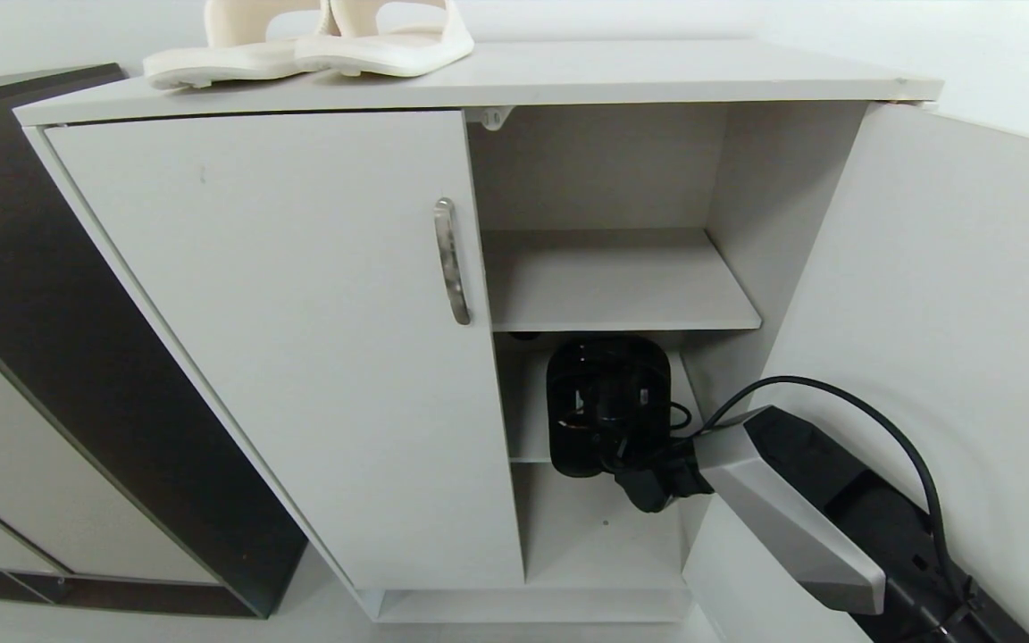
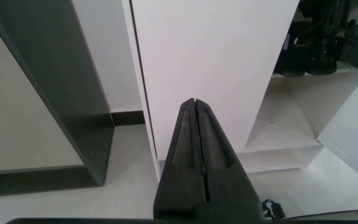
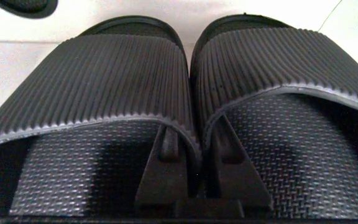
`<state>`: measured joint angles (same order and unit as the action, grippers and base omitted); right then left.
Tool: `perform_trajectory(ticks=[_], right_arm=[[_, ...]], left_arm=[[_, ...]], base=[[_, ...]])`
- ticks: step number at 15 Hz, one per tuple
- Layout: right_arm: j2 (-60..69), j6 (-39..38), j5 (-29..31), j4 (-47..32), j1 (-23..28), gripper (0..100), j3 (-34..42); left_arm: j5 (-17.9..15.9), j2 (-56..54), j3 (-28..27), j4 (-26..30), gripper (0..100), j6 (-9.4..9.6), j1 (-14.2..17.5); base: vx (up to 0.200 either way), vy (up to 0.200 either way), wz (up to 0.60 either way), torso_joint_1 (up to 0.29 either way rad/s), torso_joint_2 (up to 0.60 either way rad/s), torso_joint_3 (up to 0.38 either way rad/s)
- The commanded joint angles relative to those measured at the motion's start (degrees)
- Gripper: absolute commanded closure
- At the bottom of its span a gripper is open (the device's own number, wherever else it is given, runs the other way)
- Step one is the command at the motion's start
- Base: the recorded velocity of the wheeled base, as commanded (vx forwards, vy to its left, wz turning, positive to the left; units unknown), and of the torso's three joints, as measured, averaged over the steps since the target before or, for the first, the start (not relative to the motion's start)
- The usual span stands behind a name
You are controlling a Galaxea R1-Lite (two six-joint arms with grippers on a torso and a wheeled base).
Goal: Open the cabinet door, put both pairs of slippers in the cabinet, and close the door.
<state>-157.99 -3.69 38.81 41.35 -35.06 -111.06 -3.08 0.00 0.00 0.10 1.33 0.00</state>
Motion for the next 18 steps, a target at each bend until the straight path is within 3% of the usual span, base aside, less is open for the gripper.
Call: perform_trajectory(ticks=[1,3,4,8,13,18], right_arm=[[0.05,0.0,0.03,0.05,-0.01,100,0.14],[-0.04,0.0,0.12,0.05,-0.01,100,0.4],[-0.04,0.0,0.12,-0.04,-0.01,0,0.4],[1.98,-0.09,0.3,0.66,-0.27,0,4.88],[10.69,0.0,0.21,9.98,-2.03,0,21.5],[19.83,0.0,0.3,24.22,-6.07,0,45.58]], left_arm=[[0.01,0.0,0.0,-0.01,100,-0.01,0.0],[0.01,0.0,0.0,-0.01,100,-0.01,0.0],[0.01,0.0,0.0,-0.01,100,-0.01,0.0],[0.01,0.09,0.0,-0.01,100,-0.01,0.0],[0.01,0.0,0.0,-0.01,100,-0.01,0.0],[0.01,0.0,0.0,-0.01,100,0.08,0.0]], base=[[0.0,0.0,0.0,0.0,0.0,0.0],[0.0,0.0,0.0,0.0,0.0,0.0],[0.0,0.0,0.0,0.0,0.0,0.0],[0.0,0.0,0.0,0.0,0.0,0.0],[0.0,0.0,0.0,0.0,0.0,0.0],[0.0,0.0,0.0,0.0,0.0,0.0]])
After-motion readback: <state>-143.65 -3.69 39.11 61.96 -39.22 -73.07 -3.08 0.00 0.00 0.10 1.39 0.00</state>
